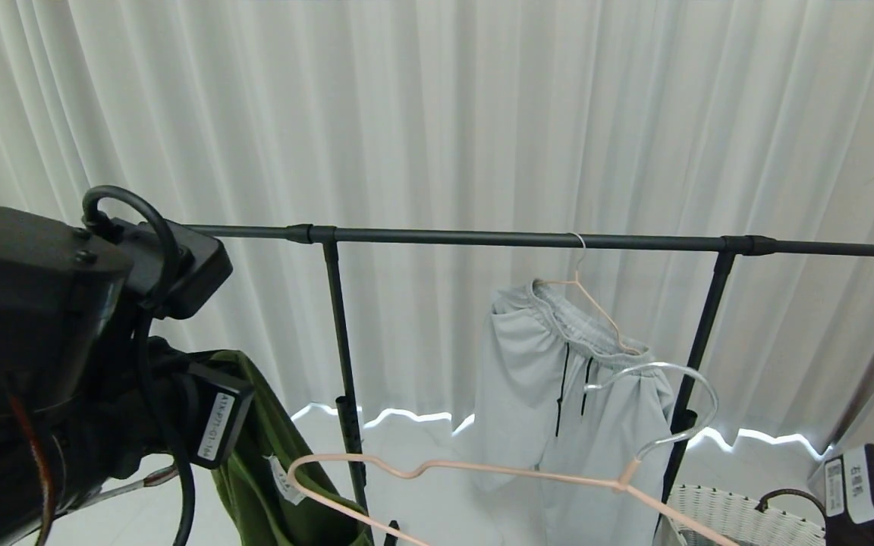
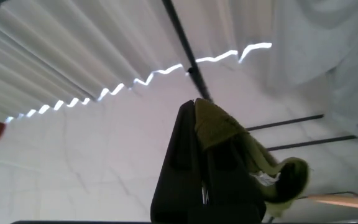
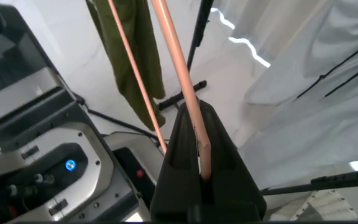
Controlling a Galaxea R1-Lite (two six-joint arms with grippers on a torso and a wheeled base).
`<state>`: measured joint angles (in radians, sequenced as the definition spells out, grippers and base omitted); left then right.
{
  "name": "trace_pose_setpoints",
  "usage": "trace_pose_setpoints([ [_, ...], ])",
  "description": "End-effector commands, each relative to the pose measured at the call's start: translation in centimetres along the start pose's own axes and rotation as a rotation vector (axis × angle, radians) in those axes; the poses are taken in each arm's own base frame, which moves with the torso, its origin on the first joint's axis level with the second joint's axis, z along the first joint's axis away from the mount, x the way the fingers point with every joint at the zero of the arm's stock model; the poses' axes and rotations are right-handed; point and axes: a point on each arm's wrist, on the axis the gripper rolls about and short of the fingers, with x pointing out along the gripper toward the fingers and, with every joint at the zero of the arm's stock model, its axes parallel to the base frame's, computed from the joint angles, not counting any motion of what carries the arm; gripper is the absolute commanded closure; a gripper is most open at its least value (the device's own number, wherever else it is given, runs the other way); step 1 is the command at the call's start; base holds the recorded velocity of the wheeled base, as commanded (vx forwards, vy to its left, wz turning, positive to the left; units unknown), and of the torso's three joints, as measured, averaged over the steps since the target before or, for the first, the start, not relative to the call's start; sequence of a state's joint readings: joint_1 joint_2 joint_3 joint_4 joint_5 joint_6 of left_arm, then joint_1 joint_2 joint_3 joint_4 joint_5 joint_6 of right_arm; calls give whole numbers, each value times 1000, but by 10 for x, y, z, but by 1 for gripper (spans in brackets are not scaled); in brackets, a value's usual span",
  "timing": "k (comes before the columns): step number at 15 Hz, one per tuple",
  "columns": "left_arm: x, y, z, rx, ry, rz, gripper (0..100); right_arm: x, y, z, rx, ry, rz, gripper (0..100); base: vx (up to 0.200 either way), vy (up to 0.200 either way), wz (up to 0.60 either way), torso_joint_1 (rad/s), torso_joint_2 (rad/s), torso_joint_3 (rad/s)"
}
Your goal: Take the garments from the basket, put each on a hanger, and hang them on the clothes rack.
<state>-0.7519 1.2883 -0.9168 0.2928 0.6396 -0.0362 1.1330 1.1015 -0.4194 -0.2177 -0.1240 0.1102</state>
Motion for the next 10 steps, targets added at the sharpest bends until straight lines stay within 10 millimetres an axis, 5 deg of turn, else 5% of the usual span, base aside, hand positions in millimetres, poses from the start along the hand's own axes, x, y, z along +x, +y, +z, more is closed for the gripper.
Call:
trace_pose_setpoints([
  [1,11,-14,4,-9,26,-11,100,8,1,1,6,9,1,100,0,0,0,0,0,0],
  [10,24,-25,13,-54,17,-13,100,41,7,22,184,15,-19,100,0,0,0,0,0,0],
])
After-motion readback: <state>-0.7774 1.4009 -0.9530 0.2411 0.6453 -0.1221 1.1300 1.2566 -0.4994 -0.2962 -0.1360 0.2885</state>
